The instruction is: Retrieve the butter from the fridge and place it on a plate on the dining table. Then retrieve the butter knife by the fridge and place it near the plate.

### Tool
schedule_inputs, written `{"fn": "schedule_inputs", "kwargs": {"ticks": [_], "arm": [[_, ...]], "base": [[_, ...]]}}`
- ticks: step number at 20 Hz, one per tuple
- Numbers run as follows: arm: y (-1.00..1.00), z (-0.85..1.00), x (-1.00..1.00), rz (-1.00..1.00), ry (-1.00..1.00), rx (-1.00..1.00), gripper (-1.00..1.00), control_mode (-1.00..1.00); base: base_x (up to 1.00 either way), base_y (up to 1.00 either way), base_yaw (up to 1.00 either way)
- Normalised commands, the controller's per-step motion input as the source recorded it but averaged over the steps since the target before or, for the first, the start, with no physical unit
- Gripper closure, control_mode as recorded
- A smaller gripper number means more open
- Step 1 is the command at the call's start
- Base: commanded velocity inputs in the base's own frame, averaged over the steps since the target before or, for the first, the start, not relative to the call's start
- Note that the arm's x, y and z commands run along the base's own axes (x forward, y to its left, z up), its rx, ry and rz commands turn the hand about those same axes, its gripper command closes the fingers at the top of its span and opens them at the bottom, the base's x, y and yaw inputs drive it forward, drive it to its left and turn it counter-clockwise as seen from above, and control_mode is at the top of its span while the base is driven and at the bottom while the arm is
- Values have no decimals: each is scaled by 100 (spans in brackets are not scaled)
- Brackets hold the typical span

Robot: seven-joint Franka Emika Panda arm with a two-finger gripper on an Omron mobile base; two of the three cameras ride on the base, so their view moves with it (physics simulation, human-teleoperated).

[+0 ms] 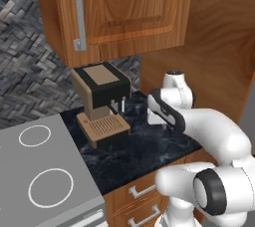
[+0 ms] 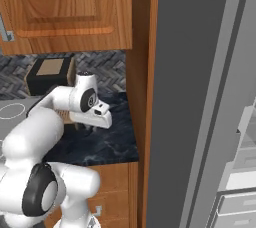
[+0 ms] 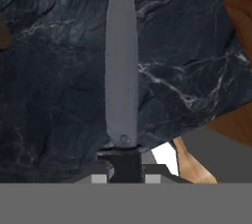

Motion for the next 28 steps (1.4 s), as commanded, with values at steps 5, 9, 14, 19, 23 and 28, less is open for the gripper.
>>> {"fn": "schedule_inputs", "kwargs": {"ticks": [5, 9, 14, 19, 23, 28], "arm": [[18, 39, -30, -2, 0, 0, 100, -100], [8, 13, -33, 0, -1, 0, 100, -100], [0, 1, -55, 0, -4, 0, 100, -100], [0, 18, -61, 0, 0, 0, 100, -100], [0, 7, -13, 0, 8, -1, 100, -100], [0, 0, 0, 0, 0, 0, 100, -100]], "base": [[0, 0, 0], [0, 0, 0], [0, 0, 0], [0, 0, 0], [0, 0, 0], [0, 0, 0]]}}
